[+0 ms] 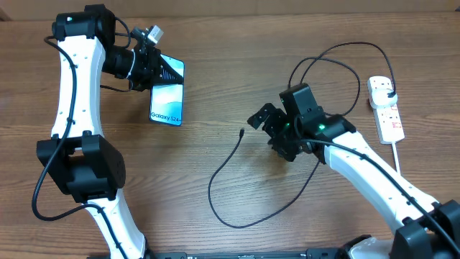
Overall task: Plug charger to phone and switch on socket
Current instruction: 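Lower the right gripper over the black cable's USB-C plug end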
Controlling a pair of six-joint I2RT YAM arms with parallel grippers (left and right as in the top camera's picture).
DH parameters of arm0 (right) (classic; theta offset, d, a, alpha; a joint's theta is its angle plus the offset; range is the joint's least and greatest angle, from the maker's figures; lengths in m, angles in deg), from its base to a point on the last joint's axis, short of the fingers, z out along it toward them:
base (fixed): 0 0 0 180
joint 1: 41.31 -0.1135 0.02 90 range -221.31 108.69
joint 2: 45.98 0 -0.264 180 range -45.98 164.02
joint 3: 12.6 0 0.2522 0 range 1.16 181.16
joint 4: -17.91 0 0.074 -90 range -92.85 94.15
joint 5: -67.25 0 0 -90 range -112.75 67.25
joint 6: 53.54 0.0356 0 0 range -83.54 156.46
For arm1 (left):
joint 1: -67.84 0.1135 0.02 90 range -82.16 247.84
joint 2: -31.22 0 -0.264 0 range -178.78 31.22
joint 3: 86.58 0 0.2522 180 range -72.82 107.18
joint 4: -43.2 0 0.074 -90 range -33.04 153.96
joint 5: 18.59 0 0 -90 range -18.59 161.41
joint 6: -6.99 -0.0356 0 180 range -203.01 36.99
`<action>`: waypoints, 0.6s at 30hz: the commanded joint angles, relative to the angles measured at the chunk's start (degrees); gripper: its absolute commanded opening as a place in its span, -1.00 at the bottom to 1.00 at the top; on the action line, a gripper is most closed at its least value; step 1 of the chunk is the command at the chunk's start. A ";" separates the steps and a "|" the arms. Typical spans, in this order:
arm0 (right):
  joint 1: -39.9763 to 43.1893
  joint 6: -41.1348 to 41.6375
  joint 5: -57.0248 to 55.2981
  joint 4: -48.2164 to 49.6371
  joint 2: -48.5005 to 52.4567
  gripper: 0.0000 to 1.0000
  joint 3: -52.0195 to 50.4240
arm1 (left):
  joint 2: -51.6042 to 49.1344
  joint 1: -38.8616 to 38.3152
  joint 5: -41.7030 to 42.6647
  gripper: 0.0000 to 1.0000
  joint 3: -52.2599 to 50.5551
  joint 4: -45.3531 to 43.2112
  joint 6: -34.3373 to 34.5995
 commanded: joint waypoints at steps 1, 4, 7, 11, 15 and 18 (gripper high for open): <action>-0.22 -4.24 -3.15 -4.31 3.54 0.97 7.76 | 1.07 -0.31 3.78 -0.92 0.61 -0.44 -1.29; -0.22 -4.85 -5.42 -10.75 6.99 0.96 13.27 | 1.07 -0.31 4.48 -0.92 0.61 -0.55 -1.29; -0.22 -5.62 -4.50 -13.31 11.32 0.97 16.76 | 1.07 -0.28 4.48 -0.92 0.61 -0.90 -1.29; -0.28 -6.84 -1.81 -12.98 16.15 0.96 16.96 | 1.07 -0.28 4.74 -0.92 0.61 -1.16 -1.29; -0.98 -7.76 -1.49 -12.59 19.69 0.95 16.98 | 1.07 -0.28 4.70 -0.92 0.61 -1.14 -1.29; -1.75 -8.00 -1.49 -11.39 20.76 0.95 16.96 | 1.07 -0.28 4.68 -0.92 0.61 -1.18 -1.29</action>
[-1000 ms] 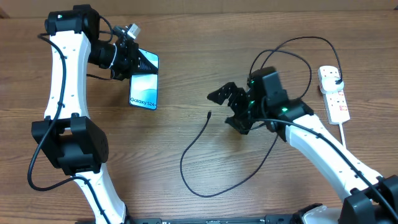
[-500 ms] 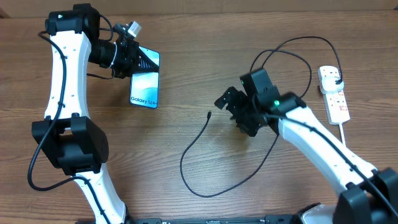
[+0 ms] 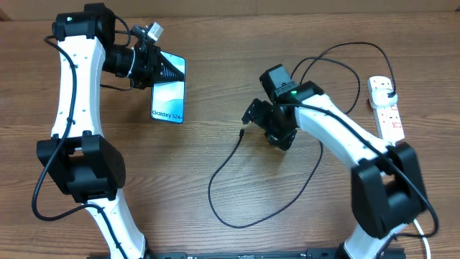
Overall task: Plug charger to phone and switch on socket
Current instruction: 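Lower the right gripper over the black cable's USB-C plug end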
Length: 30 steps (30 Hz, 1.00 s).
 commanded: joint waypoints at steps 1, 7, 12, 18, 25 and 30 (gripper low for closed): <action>-1.57 -1.57 0.50 1.66 0.68 0.95 0.90 | 1.07 -0.28 2.69 -0.92 0.59 0.04 -1.29; -4.33 -1.51 -1.79 3.32 1.55 0.95 0.87 | 1.07 -0.28 2.69 -0.92 0.59 0.04 -1.29; -6.34 -0.61 -3.04 3.61 3.96 0.95 0.87 | 1.07 -0.28 2.69 -0.92 0.59 0.04 -1.29; -7.63 0.02 -3.06 4.50 6.64 0.86 0.90 | 1.07 -0.28 2.67 -0.92 0.59 -0.09 -1.29; -7.98 0.74 -5.18 4.61 8.44 0.76 0.94 | 1.07 -0.28 2.69 -0.91 0.59 -0.37 -1.29; -7.98 1.11 -7.52 5.38 8.52 0.66 0.94 | 1.07 -0.28 2.69 -0.92 0.59 -0.50 -1.27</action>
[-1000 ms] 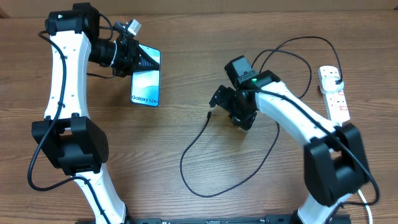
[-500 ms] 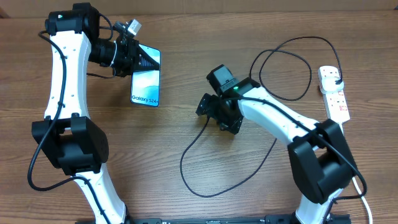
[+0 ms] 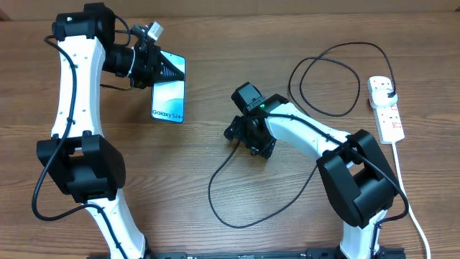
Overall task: Plug charger to phone and switch on socket
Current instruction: 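Lower the right gripper over the black cable's USB-C plug end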
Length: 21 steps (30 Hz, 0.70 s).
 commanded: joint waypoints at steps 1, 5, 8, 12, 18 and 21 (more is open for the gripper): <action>-0.26 0.42 -3.13 1.29 1.25 0.65 0.87 | 1.07 -0.28 2.58 -0.91 0.61 -0.07 -1.25; -0.26 0.42 -4.70 3.32 1.27 0.63 0.87 | 1.07 -0.28 2.56 -0.92 0.61 -0.09 -1.27; -0.26 0.44 -4.76 4.85 1.73 0.62 0.87 | 1.07 -0.28 2.56 -0.92 0.61 -0.07 -1.25; -0.28 0.61 -4.44 5.20 3.72 0.54 0.92 | 1.07 -0.28 2.56 -0.92 0.61 -0.07 -1.27; -0.28 0.61 -3.93 4.81 5.01 0.40 0.92 | 1.07 -0.28 2.56 -0.92 0.61 -0.26 -1.27; -0.28 0.61 -3.98 5.01 5.01 0.32 0.92 | 1.07 -0.28 2.56 -0.92 0.61 -0.28 -1.27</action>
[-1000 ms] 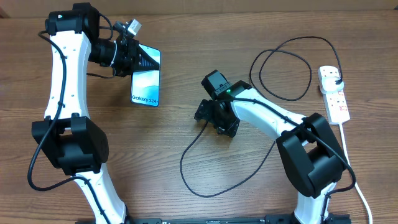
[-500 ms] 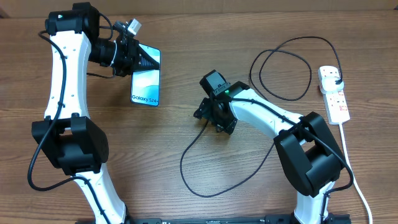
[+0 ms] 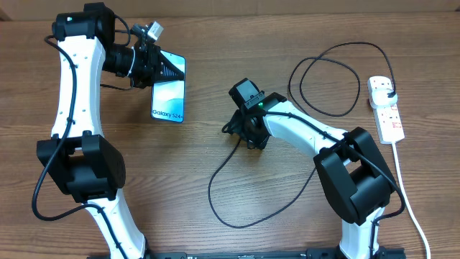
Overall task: Plug charger to phone and switch on socket
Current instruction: 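Lower the right gripper over the black cable's USB-C plug end, then close the right gripper on the cable plug and lift it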
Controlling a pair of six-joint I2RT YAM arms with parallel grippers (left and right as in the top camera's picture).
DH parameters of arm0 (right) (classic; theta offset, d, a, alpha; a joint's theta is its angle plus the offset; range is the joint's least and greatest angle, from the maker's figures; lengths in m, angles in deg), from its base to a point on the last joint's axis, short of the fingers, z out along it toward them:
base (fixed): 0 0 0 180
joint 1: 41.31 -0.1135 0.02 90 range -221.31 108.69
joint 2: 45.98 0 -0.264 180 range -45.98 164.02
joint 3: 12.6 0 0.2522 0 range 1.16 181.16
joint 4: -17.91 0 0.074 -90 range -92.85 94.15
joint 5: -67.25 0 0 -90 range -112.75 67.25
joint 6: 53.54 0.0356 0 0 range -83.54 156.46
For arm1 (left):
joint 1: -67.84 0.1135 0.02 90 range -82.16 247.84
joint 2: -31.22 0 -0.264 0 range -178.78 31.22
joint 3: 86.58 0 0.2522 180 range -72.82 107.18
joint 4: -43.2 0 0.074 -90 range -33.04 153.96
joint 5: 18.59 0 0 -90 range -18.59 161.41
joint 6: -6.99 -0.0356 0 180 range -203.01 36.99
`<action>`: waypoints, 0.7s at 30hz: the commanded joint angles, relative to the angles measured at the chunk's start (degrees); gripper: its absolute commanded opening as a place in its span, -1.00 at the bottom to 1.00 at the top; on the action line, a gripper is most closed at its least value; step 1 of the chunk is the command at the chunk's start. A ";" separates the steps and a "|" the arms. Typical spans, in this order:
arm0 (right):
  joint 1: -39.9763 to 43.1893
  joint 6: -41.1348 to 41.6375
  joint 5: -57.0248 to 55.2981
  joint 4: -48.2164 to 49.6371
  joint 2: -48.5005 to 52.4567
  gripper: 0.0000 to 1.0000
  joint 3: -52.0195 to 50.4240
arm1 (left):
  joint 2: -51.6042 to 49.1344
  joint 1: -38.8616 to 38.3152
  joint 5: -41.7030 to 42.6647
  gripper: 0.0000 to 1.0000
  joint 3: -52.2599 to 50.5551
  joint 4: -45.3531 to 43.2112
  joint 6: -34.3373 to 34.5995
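Note:
A phone (image 3: 168, 95) with a lit screen reading Galaxy S24 lies at the back left. My left gripper (image 3: 164, 71) is shut on its far end. The black charger cable (image 3: 215, 176) loops across the middle of the table. Its free plug end is hidden under my right gripper (image 3: 231, 131), whose fingers look drawn together on it. At the right edge lies a white socket strip (image 3: 387, 109), with the charger plugged into its far end. The cable's other loop (image 3: 327, 75) curls toward it.
The strip's own white lead (image 3: 406, 194) runs along the right side toward the front. My right arm (image 3: 302, 133) stretches low across the table's middle. Both arm bases stand at the front edge.
My right gripper has shifted a little toward the cable's free end and its fingers look closer together. The plug tip, just visible before, is now covered. The left arm and phone are unchanged.
My left gripper held the phone at the back left throughout. My right gripper was open to the right of the cable's free end, then nearer it, then open right at the tip. Now it sits drawn together over the plug.

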 commanded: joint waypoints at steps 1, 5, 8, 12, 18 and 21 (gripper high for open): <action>-0.28 0.42 -0.63 0.24 3.34 0.28 -0.48 | 1.07 -0.28 2.56 -0.92 0.61 -0.07 -1.27; -0.28 0.42 -0.61 0.42 3.37 0.08 -0.48 | 1.07 -0.28 2.56 -0.92 0.61 -0.07 -1.29; -0.28 0.55 -0.59 0.42 3.39 -0.09 -0.48 | 1.07 -0.28 2.56 -0.92 0.61 -0.04 -1.27; -0.28 0.68 -0.57 0.44 3.39 -0.23 -0.48 | 1.07 -0.28 2.56 -0.92 0.61 -0.04 -1.27; -0.28 1.27 -0.63 0.44 3.39 -0.34 -0.48 | 1.07 -0.28 2.56 -0.92 0.61 -0.02 -1.27; -0.28 1.33 -0.59 0.87 3.39 -0.37 -0.48 | 1.07 -0.28 2.56 -0.92 0.61 -0.02 -1.27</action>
